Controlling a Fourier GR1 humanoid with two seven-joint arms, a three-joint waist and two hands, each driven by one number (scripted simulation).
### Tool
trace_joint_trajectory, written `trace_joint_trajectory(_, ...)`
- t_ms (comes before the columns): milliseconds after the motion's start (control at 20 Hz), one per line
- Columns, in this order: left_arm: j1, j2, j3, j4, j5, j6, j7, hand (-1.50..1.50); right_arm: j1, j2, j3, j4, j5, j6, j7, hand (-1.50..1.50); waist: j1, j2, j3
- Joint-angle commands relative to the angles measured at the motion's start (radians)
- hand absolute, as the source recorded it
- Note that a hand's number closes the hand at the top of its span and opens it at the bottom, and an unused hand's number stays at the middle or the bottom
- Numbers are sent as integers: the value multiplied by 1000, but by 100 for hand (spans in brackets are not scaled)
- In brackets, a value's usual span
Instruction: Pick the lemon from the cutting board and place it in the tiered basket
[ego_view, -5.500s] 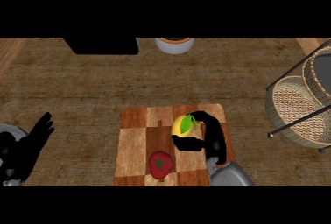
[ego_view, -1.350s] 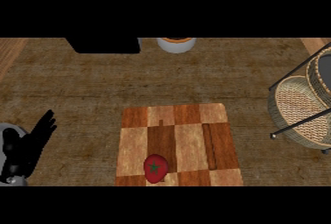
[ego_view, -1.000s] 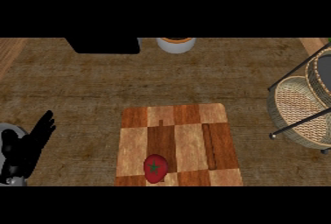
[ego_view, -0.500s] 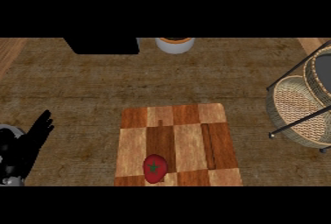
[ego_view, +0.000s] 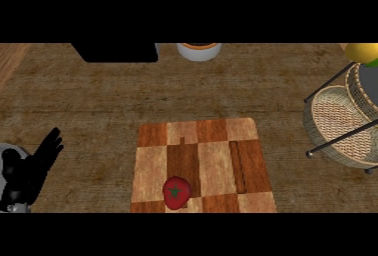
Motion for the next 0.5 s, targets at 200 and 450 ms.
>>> trace_joint_trajectory(200,20,10,27,10,7,2,-8,0,27,-58,-305,-122,-224,103,135,-150,-29,-8,1)
trace_joint_trajectory(450,32,5,42,9,26,1,6,0,121,-78,-549,-232,-439,182,75,-150,-57,-14,2)
